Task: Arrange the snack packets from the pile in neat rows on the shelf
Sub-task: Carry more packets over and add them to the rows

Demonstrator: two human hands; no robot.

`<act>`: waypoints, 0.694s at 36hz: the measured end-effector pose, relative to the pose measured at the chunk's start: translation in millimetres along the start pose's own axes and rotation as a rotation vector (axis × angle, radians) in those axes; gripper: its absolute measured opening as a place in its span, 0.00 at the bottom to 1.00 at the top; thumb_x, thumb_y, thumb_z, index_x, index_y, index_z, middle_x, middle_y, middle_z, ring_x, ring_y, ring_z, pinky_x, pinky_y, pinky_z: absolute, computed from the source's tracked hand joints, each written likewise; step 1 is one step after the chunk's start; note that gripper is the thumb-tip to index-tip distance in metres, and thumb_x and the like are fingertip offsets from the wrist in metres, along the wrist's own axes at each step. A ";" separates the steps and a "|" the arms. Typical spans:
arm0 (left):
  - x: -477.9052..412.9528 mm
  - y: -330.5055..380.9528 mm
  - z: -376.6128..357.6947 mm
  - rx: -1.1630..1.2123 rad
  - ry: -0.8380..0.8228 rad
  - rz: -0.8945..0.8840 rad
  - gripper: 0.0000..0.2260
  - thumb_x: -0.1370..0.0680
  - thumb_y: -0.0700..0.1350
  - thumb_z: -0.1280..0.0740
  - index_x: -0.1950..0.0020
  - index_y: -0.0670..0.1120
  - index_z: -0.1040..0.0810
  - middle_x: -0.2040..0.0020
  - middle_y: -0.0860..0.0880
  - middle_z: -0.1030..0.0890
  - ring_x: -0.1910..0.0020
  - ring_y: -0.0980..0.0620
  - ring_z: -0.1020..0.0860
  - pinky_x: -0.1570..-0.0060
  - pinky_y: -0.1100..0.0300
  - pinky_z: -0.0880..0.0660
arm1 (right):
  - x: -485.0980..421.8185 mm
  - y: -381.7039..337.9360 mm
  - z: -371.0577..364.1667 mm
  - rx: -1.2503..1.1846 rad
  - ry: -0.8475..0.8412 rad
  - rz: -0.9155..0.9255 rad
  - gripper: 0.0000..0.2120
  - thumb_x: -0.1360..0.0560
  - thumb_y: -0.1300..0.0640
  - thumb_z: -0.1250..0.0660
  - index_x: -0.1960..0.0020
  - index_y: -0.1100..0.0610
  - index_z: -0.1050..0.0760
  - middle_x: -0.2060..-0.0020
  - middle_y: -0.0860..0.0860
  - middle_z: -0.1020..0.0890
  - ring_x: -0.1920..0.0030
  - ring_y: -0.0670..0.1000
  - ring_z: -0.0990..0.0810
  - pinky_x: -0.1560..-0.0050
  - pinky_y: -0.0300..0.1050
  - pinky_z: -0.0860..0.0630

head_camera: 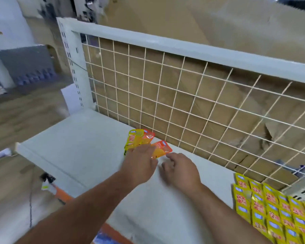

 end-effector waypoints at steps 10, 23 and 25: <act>-43.5 -71.6 8.9 -0.219 -0.016 -0.067 0.18 0.28 0.58 0.42 0.46 0.52 0.20 0.50 0.51 0.18 0.48 0.45 0.23 0.54 0.50 0.31 | -52.5 -46.1 -31.0 0.144 0.013 -0.356 0.25 0.23 0.33 0.45 0.35 0.48 0.31 0.45 0.54 0.23 0.45 0.57 0.20 0.52 0.48 0.26; -51.3 -89.2 4.7 -0.125 0.042 -0.275 0.14 0.31 0.55 0.39 0.57 0.50 0.18 0.54 0.51 0.17 0.51 0.46 0.22 0.51 0.51 0.36 | -68.8 -63.5 -45.3 0.173 0.005 -0.497 0.32 0.27 0.34 0.37 0.31 0.51 0.37 0.45 0.53 0.29 0.44 0.58 0.21 0.50 0.49 0.26; -51.5 -87.3 4.1 -0.121 0.009 -0.282 0.09 0.29 0.54 0.35 0.57 0.51 0.20 0.56 0.52 0.18 0.52 0.47 0.24 0.53 0.52 0.36 | -67.2 -59.9 -43.0 0.110 0.003 -0.569 0.31 0.30 0.36 0.32 0.35 0.52 0.36 0.45 0.52 0.27 0.43 0.57 0.21 0.50 0.48 0.27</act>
Point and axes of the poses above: each hand's wrist, its own x-axis away from the middle knuckle, its own z-axis out of the back of the hand, y = z × x, the point moved 4 cm from there along -x, towards the middle knuckle
